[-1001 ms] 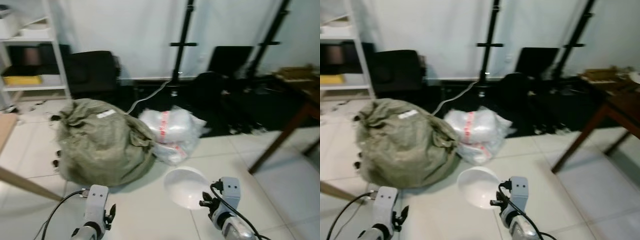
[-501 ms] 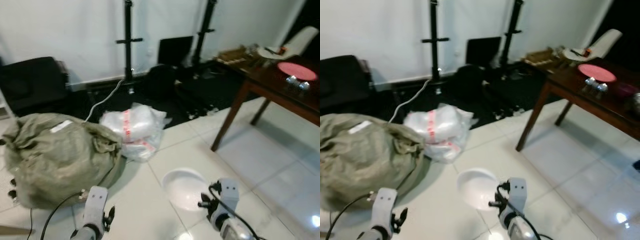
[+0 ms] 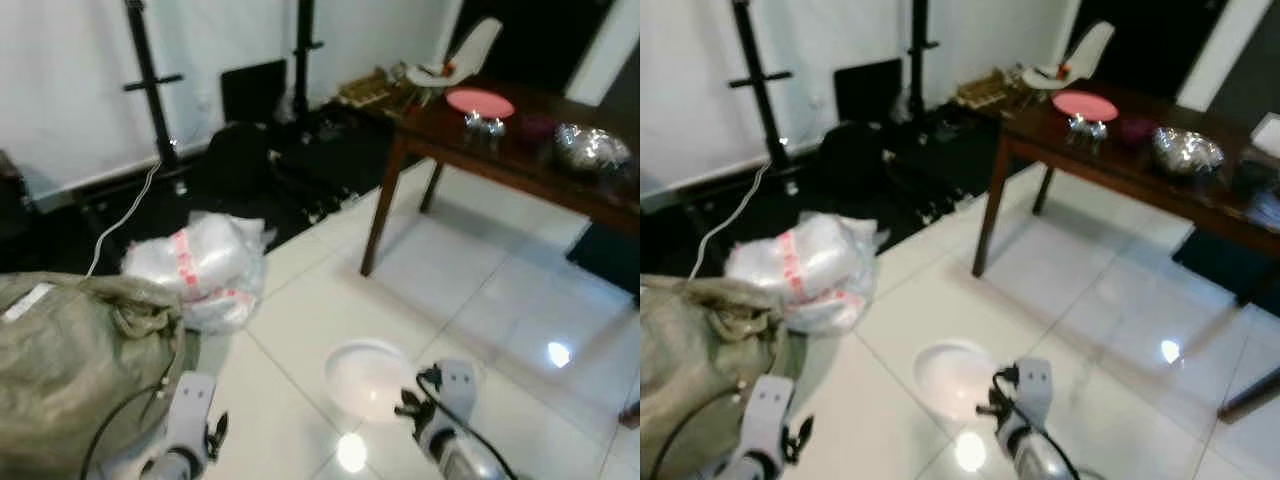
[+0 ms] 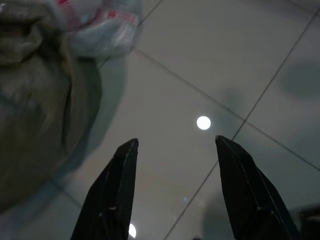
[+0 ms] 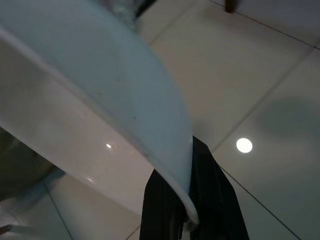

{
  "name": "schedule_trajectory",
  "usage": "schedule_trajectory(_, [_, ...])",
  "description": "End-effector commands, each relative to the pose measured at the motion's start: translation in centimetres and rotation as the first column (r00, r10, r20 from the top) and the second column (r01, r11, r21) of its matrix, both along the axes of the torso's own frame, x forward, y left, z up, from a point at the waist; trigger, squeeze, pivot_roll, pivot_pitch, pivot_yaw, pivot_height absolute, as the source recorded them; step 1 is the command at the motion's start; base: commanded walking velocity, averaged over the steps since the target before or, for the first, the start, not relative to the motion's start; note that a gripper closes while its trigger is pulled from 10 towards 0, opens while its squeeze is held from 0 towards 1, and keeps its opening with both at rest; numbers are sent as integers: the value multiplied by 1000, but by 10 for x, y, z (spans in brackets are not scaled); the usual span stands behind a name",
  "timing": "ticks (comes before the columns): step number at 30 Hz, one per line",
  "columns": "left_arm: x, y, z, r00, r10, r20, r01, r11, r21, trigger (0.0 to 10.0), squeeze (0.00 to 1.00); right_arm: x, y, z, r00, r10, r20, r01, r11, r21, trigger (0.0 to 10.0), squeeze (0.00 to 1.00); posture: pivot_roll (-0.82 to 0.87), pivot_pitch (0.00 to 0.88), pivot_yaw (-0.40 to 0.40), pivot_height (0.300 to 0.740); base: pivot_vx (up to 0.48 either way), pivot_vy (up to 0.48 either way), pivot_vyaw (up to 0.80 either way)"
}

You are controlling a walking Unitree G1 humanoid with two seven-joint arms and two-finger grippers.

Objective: Setting the table

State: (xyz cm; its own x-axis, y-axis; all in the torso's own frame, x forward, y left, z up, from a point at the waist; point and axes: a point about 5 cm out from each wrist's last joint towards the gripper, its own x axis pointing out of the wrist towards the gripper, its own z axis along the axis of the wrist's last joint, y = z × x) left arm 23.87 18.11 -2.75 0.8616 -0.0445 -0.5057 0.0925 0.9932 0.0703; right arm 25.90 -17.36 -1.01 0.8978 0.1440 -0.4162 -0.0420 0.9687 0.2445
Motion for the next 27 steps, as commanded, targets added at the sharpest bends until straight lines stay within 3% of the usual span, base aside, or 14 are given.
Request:
schedule_trajectory(1, [-1, -3, -2, 1000, -11, -7, 11, 1000, 2, 10000, 0, 0, -5, 0, 1000, -14, -1, 14, 1000, -11, 10000, 0, -98, 0, 53, 740, 0, 0, -769])
schedule_trajectory(5, [5, 0, 5, 999, -11, 30, 11, 1000, 14, 10000, 0, 0, -6, 1, 1000, -22, 11, 22, 1000, -15, 10000, 0, -100, 0, 49, 740, 0, 0, -766])
schedule_trajectory(8, [26, 5, 31, 988, -28, 152, 21, 999, 46, 10000, 0, 6, -13, 12, 996, -48, 76, 52, 998, -45, 10000, 0, -98, 0, 50, 740, 0, 0, -769])
schedule_trajectory(11, [47, 5, 64, 957, -47, 285, 36, 998, 44, 10000, 0, 20, -22, 41, 975, -118, 191, 118, 993, 14, 10000, 0, -101, 0, 55, 740, 0, 0, -769])
schedule_trajectory(12, [47, 5, 64, 957, -47, 285, 36, 998, 44, 10000, 0, 20, -22, 41, 975, -118, 191, 118, 993, 14, 10000, 0, -101, 0, 55, 740, 0, 0, -769])
schedule_trajectory(15, [76, -4, 117, 884, -51, 464, 51, 999, 11, 10000, 0, 43, -31, 100, 904, -167, 394, 157, 986, 59, 10000, 0, -112, 0, 68, 740, 0, 0, -769])
schedule_trajectory(16, [76, -4, 117, 884, -51, 464, 51, 999, 11, 10000, 0, 43, -31, 100, 904, -167, 394, 157, 986, 59, 10000, 0, -112, 0, 68, 740, 0, 0, -769])
schedule_trajectory(19, [97, -21, 171, 778, -60, 625, 83, 996, -8, 10000, 0, 57, -34, 158, 808, -214, 549, 163, 977, 140, 10000, 0, -120, 0, 70, 740, 90, 0, -767])
schedule_trajectory(20, [97, -21, 171, 778, -60, 625, 83, 996, -8, 10000, 0, 57, -34, 158, 808, -214, 549, 163, 977, 140, 10000, 0, -120, 0, 70, 740, 270, 0, -763])
schedule_trajectory(21, [101, -28, 185, 743, -61, 667, 93, 996, -14, 10000, 0, 58, -32, 171, 783, -229, 579, 157, 972, 173, 10000, 0, -123, 0, 70, 740, 386, 0, -769])
schedule_trajectory(22, [101, -28, 185, 743, -61, 667, 93, 996, -14, 10000, 0, 58, -32, 171, 783, -229, 579, 157, 972, 173, 10000, 0, -123, 0, 70, 740, 386, 0, -769])
schedule_trajectory(23, [104, -33, 195, 717, -60, 695, 100, 995, -17, 10000, 0, 59, -31, 180, 764, -243, 598, 151, 968, 200, 10000, 0, -125, 0, 69, 740, 480, 0, -769])
schedule_trajectory(25, [107, -47, 217, 659, -73, 748, 131, 991, -19, 10000, 0, 56, -30, 196, 729, -322, 604, 133, 933, 336, 10000, 0, -135, 0, 71, 740, 480, 0, -769])
schedule_trajectory(27, [107, -56, 227, 633, -88, 769, 158, 987, -17, 10000, 0, 54, -29, 201, 715, -350, 606, 122, 915, 385, 10000, 0, -140, 0, 74, 740, 480, 0, -763])
